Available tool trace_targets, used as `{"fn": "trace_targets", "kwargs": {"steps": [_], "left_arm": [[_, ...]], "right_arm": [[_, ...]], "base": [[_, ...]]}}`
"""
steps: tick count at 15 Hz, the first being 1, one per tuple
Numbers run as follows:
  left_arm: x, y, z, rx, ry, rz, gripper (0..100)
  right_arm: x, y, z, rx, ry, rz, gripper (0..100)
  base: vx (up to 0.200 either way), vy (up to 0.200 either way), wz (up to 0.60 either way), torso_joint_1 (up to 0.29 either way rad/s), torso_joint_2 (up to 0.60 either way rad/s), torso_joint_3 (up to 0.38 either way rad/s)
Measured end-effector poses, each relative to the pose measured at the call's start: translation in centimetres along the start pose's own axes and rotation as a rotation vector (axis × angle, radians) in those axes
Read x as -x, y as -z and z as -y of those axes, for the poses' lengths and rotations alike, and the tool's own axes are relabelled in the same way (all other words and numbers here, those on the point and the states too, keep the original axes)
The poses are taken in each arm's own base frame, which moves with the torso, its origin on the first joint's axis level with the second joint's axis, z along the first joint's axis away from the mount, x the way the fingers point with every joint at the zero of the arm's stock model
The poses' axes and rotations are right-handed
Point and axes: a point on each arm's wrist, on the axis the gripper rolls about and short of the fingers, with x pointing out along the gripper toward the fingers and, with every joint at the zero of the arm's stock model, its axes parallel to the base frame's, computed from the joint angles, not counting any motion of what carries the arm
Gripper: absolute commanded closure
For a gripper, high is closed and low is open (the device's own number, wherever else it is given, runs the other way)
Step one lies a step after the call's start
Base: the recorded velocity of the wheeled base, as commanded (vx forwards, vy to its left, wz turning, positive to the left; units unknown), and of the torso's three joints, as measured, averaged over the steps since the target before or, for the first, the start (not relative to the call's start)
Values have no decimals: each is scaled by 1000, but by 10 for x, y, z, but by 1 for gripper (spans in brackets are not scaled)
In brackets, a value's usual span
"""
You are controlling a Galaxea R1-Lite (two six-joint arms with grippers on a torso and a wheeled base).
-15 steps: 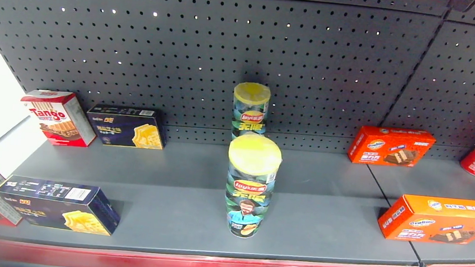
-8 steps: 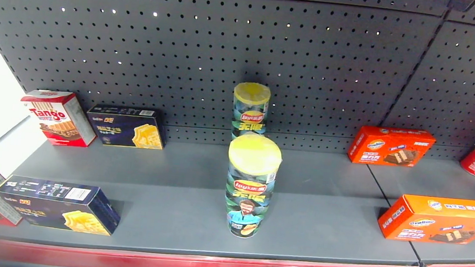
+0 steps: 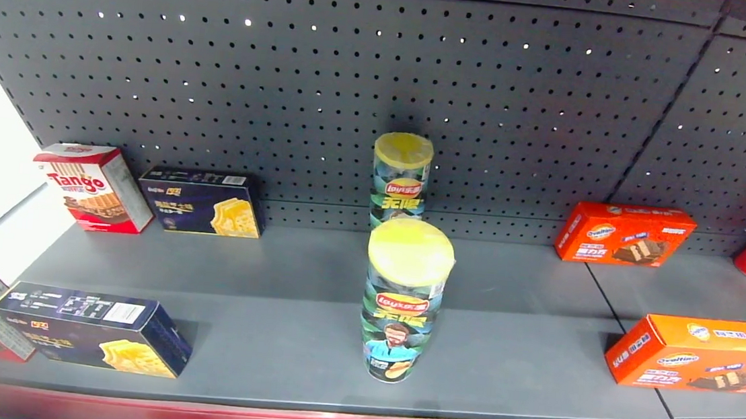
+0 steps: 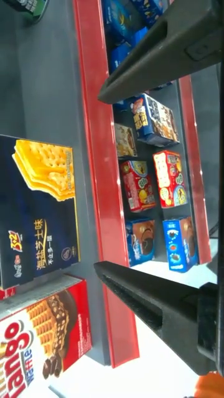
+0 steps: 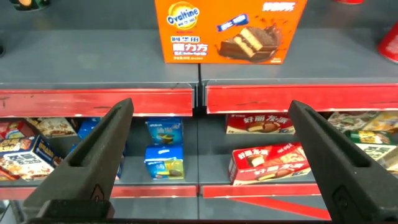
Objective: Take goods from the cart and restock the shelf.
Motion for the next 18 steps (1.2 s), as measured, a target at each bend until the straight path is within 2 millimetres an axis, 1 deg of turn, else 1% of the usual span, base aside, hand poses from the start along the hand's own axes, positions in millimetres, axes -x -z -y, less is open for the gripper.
{"fn": "trace_targets", "kwargs": {"steps": [3,5,11,12,18], "left_arm": [[0,0,0,4,0,0,0],[0,0,0,-2,2,0,0],[0,0,0,1,1,0,0],[0,0,0,1,1,0,0],[0,0,0,4,-1,0,0]], "right_arm": [[0,0,0,0,0,0,0],[0,0,0,0,0,0,0],[0,0,0,0,-1,0,0],[0,0,0,0,-1,0,0],[0,0,0,-2,-2,1,0]], "base": [[0,0,0,0,0,0],[-200,0,0,2,-5,7],[0,0,0,0,0,0],[0,0,600,12,-12,2],[0,0,0,0,0,0]]}}
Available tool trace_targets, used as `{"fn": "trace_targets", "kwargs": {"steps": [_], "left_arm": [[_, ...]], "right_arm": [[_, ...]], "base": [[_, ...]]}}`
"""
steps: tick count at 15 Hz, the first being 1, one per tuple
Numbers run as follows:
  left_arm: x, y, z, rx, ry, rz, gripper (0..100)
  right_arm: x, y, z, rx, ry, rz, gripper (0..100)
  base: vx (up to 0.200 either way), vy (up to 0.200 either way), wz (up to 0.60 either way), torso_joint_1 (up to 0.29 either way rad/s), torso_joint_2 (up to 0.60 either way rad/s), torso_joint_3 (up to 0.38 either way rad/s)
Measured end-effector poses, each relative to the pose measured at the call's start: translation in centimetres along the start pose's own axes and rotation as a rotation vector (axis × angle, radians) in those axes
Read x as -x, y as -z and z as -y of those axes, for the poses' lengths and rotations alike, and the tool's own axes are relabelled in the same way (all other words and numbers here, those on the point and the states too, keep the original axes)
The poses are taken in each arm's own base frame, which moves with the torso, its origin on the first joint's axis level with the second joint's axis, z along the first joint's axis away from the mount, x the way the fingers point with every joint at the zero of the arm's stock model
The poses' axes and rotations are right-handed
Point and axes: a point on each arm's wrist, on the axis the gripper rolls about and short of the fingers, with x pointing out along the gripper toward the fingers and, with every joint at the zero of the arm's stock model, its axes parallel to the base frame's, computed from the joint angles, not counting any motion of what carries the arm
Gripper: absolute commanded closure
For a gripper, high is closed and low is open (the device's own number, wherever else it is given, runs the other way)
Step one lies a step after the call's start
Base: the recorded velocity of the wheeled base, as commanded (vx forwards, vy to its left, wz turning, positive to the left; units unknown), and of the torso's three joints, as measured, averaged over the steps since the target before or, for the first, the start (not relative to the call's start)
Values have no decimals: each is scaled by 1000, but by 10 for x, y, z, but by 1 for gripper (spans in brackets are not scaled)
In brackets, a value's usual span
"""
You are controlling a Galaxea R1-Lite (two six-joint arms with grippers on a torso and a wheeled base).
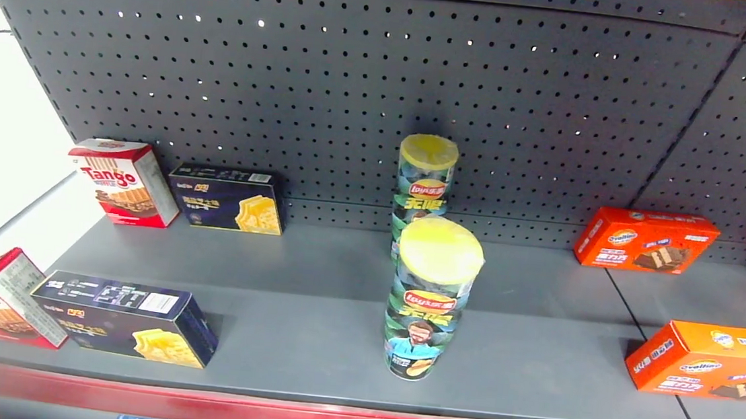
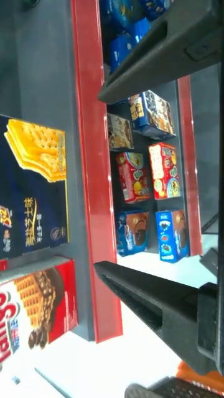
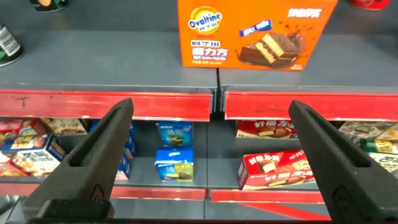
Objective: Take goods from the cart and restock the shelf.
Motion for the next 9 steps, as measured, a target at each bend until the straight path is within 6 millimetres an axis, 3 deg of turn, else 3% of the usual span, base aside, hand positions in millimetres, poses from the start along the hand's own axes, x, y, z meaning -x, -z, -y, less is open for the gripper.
{"fn": "trace_targets", "kwargs": {"steps": [9], "left_arm": [[0,0,0,-6,2,0,0]], "right_arm": [[0,0,0,2,2,-1,0]], "base": [[0,0,0,0,0,0]]}}
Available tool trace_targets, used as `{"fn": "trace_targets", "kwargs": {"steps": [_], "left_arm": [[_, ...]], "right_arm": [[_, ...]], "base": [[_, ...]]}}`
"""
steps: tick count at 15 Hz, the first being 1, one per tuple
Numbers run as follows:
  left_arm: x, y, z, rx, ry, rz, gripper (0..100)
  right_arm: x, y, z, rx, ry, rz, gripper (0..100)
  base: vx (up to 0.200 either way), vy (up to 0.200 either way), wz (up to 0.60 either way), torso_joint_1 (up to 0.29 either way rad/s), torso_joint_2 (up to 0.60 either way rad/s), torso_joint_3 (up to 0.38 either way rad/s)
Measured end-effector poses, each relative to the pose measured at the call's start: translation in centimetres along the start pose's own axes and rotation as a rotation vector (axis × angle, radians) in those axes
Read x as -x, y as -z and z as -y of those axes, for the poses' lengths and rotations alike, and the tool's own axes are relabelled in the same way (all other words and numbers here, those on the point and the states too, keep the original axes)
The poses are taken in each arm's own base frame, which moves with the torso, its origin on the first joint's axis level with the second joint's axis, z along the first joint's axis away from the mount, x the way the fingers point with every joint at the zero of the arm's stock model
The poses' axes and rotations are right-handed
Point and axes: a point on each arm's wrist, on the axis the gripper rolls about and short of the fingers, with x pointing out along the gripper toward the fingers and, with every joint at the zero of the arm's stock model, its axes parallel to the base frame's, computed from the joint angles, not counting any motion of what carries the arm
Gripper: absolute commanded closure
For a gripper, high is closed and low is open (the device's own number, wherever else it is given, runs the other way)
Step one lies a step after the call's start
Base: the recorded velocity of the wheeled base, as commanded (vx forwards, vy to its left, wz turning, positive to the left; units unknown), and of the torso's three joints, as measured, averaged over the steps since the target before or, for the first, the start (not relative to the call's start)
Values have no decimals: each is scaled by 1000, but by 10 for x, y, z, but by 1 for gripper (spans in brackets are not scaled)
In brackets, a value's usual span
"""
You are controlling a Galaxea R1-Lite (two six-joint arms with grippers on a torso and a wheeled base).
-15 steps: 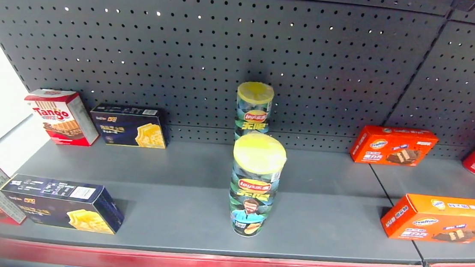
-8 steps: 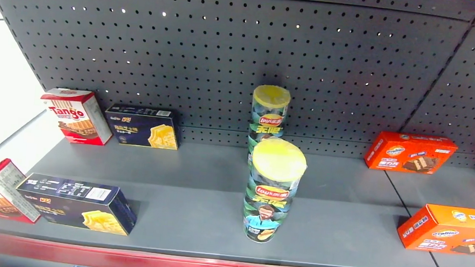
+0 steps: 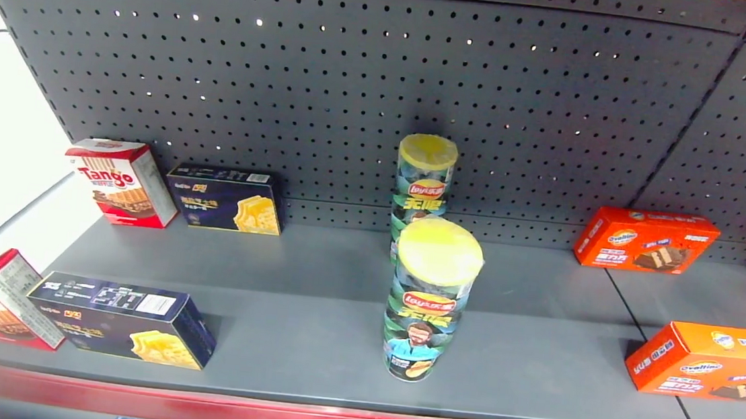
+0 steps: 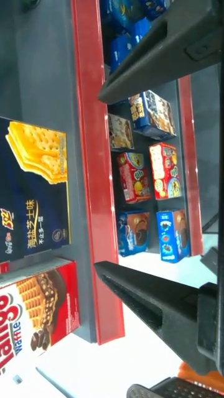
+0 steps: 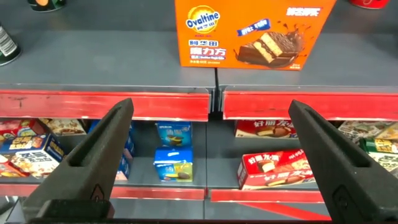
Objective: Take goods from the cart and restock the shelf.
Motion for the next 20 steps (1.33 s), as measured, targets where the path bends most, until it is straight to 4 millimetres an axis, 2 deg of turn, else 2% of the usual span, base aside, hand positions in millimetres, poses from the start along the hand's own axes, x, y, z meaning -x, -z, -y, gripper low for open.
{"fn": "trace_targets", "kwargs": {"steps": [3,18,20], "left_arm": [[0,0,0,-4,2,-1,0],[0,0,0,15,-8,0,0],[0,0,0,12,-7,0,0]], "right_arm": [[0,0,0,0,0,0,0],[0,0,0,-2,0,0,0],[0,0,0,-2,0,0,0]], "base": [[0,-67,0,1,4,1],[-13,0,0,0,0,0],[-200,0,0,7,0,5]]}}
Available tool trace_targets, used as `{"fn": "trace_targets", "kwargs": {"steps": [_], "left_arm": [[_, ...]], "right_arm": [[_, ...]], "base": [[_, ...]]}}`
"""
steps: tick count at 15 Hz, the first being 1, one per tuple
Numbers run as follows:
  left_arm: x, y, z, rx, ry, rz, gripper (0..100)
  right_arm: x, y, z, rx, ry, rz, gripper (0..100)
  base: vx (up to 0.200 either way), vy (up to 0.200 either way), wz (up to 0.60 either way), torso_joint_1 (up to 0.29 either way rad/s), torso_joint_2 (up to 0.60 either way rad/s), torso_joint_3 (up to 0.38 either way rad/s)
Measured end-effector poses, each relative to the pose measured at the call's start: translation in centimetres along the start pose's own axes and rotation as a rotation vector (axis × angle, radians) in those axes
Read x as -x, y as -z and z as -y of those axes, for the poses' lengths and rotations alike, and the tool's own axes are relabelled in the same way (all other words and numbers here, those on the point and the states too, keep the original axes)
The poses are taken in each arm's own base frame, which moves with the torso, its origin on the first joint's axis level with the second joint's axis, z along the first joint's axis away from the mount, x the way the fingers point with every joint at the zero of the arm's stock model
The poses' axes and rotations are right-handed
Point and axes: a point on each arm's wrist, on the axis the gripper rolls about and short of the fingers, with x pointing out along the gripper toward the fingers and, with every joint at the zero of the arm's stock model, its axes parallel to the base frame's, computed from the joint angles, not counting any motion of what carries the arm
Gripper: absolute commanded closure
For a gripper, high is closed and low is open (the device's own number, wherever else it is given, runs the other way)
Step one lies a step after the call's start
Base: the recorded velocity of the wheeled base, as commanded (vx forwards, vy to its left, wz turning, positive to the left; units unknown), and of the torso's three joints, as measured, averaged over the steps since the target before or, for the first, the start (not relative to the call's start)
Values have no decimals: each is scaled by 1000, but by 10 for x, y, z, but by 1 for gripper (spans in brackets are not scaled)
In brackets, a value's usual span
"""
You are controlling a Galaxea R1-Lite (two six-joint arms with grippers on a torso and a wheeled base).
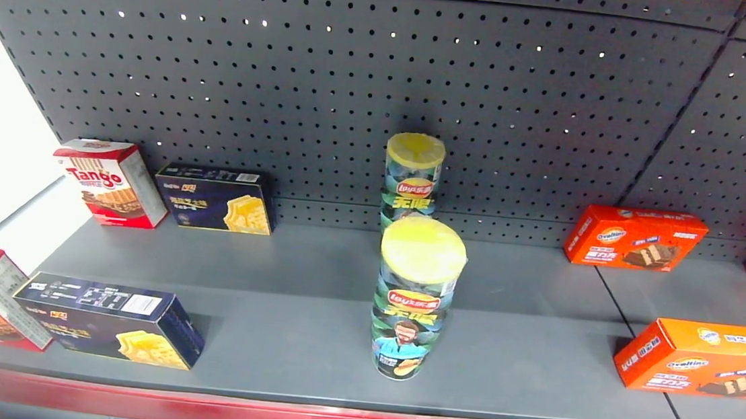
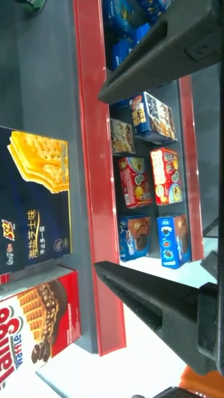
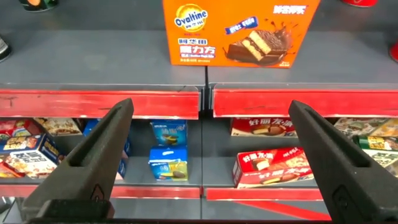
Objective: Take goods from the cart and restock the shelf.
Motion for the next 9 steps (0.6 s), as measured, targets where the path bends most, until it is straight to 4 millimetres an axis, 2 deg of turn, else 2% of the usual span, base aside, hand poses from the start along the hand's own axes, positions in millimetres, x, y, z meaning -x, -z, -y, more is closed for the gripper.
{"fn": "trace_targets", "kwargs": {"steps": [9], "left_arm": [[0,0,0,3,0,0,0]], "right_arm": [[0,0,0,0,1,0,0]], "base": [[0,0,0,0,0,0]]}}
